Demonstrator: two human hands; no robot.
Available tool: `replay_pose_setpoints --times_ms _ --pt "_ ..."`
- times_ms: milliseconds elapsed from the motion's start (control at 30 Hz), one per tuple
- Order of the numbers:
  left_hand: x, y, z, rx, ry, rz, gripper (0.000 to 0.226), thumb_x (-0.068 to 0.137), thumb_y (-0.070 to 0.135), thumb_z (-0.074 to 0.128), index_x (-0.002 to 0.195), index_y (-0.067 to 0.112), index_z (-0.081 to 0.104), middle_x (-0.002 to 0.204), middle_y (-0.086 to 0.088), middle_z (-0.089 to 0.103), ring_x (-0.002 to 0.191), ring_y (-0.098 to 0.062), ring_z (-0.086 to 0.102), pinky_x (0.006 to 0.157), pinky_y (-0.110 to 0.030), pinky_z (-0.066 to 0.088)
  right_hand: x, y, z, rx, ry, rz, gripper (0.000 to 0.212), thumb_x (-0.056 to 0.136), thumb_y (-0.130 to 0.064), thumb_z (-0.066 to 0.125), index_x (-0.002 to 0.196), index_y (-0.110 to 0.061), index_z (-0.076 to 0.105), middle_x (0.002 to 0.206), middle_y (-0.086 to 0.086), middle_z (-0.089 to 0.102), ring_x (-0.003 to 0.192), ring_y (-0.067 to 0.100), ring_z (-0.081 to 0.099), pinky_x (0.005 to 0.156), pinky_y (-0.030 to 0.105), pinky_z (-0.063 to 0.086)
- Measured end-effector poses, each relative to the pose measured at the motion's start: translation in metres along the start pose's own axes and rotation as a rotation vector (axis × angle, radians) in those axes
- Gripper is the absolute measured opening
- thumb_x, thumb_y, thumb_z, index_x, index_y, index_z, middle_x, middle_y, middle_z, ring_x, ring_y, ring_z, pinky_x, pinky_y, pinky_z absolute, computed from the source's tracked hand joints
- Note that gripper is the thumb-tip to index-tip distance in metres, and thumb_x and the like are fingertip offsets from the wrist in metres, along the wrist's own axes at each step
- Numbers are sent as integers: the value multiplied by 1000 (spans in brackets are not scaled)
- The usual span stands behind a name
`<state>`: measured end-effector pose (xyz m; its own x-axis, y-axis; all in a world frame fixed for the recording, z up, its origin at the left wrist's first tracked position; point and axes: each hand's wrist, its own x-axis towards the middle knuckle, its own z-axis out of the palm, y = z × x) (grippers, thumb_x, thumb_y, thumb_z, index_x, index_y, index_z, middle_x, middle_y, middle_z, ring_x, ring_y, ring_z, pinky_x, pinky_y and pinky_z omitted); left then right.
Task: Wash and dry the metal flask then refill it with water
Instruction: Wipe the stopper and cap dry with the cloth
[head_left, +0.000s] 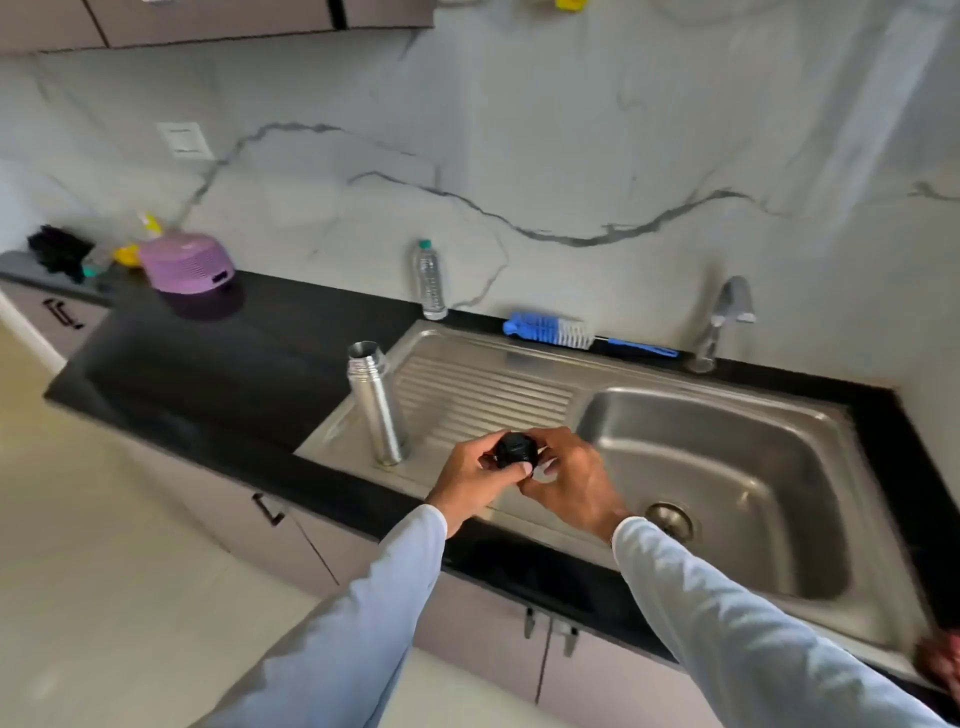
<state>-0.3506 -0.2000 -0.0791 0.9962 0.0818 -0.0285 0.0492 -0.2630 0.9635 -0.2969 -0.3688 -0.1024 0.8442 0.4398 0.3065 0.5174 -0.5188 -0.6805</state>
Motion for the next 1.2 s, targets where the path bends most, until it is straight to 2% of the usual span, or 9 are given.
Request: replay_pose_setpoints --times_ms 100,333,500,667,833,967,1033,1100,1200 --pt "9 -21 -46 2 48 -50 49 86 16 80 132 25 66 111 4 76 101 -10 69 92 -17 52 31 -16 40 32 -49 24 65 65 -24 82 127 -18 61 113 0 65 94 16 66 83 32 57" --pt "26 -70 -133 -64 56 -134 70 87 10 78 150 15 48 139 -1 63 114 -7 66 104 -23 50 96 -36 109 -8 -219 61 64 63 -19 91 121 -23 64 108 -2 67 95 19 68 86 34 56" --pt "36 -90 -162 -111 40 -127 65 88 3 77 147 10 51 138 -3 65 116 -5 66 104 -20 50 120 -35 135 -13 -305 149 65 63 -18 94 114 -27 55 105 -7 67 83 10 69 71 13 49" --pt "42 -106 -170 -138 26 -115 59 88 -3 73 143 9 55 131 -2 69 119 -8 66 104 -22 50 130 -32 145 -43 -367 107 70 66 -17 91 122 -41 55 107 -11 65 94 8 66 85 16 50" --pt "44 -119 -171 -147 87 -73 44 89 -9 68 131 6 63 120 -4 74 111 -15 71 96 -22 54 137 -24 148 -111 -402 163 62 66 -17 90 114 -31 54 96 -6 70 85 16 66 68 7 45" --pt "45 -127 -173 -139 165 -100 32 88 -1 73 119 7 69 103 -3 78 100 -16 73 92 -24 56 142 -21 145 -144 -390 193 61 64 -18 86 110 -30 47 104 -6 62 92 17 61 72 18 47" --pt "44 -128 -174 -121 194 -115 27 88 1 75 114 7 70 99 -5 77 94 -15 72 86 -19 56 143 -20 147 -152 -385 208 58 62 -23 86 106 -29 48 103 -4 61 91 16 60 69 17 48" --pt "44 -129 -175 -85 213 -127 24 87 3 76 110 7 71 97 -7 75 89 -14 70 81 -16 55 144 -19 150 -157 -389 228 55 59 -42 83 102 -33 49 97 -5 64 86 15 62 67 20 52" --pt "46 -135 -177 9 222 -127 23 86 9 79 106 12 70 94 -3 73 87 -16 69 78 -17 55 146 -14 155 -233 -414 220 60 54 -65 72 103 -41 49 99 -4 62 91 17 60 81 32 53"
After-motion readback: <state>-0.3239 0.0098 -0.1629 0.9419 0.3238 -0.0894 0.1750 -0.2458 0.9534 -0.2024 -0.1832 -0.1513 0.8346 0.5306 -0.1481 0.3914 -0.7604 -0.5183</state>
